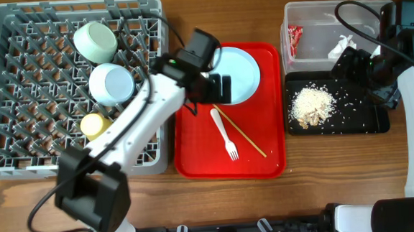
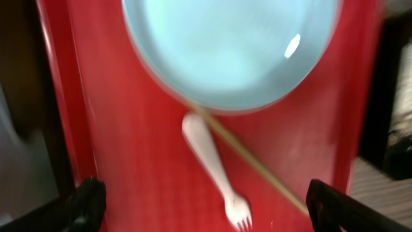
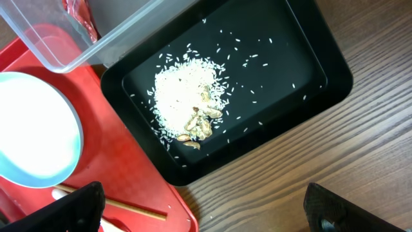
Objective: Sort waste into correct bins and load items into the dishwasher rack
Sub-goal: 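Reach the left gripper to the white fork on the red tray and grasp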
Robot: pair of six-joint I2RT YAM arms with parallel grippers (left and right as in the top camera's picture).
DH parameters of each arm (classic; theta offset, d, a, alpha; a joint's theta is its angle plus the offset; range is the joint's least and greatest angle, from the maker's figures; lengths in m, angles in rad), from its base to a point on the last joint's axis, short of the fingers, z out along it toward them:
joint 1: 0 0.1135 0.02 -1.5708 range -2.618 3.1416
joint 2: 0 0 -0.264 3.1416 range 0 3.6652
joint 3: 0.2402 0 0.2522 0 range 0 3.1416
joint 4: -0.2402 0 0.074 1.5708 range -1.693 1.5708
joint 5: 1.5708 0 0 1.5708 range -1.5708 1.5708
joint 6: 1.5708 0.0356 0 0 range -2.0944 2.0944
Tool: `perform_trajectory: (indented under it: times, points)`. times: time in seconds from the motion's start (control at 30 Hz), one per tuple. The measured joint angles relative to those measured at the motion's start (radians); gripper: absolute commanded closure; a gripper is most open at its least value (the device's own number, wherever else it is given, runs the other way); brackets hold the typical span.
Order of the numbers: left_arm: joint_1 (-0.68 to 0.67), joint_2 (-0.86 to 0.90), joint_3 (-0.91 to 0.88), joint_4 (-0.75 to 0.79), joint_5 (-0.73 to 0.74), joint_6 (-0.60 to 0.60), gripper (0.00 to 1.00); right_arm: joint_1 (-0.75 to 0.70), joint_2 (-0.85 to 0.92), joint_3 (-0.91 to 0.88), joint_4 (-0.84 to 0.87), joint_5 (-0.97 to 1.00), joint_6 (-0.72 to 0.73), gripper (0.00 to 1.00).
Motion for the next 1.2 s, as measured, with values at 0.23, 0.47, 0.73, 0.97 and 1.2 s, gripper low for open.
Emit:
perform_trajectory:
  times: [0.23, 0.47, 0.73, 0.97, 1.2]
  points:
    - [-0.155, 0.128, 0.000, -0.072, 0.000, -0.239, 0.00, 0.000, 0.000, 0.000, -0.002, 0.000, -0.007, 0.00]
    - [-0.252, 0.219, -0.001, -0.092, 0.003, -0.342, 0.03, 0.000, 0.000, 0.000, -0.002, 0.000, -0.010, 0.00]
    - [-0.266, 0.217, -0.132, 0.007, 0.011, -0.404, 0.29, 0.000, 0.000, 0.000, -0.002, 0.000, -0.010, 0.00]
    - [-0.266, 0.193, -0.166, 0.068, 0.019, -0.418, 0.62, 0.000, 0.000, 0.000, -0.005, 0.000, -0.010, 0.00]
    - [-0.264, 0.193, -0.169, 0.080, 0.027, -0.418, 0.73, 0.000, 0.000, 0.000, -0.005, 0.000, -0.010, 0.00]
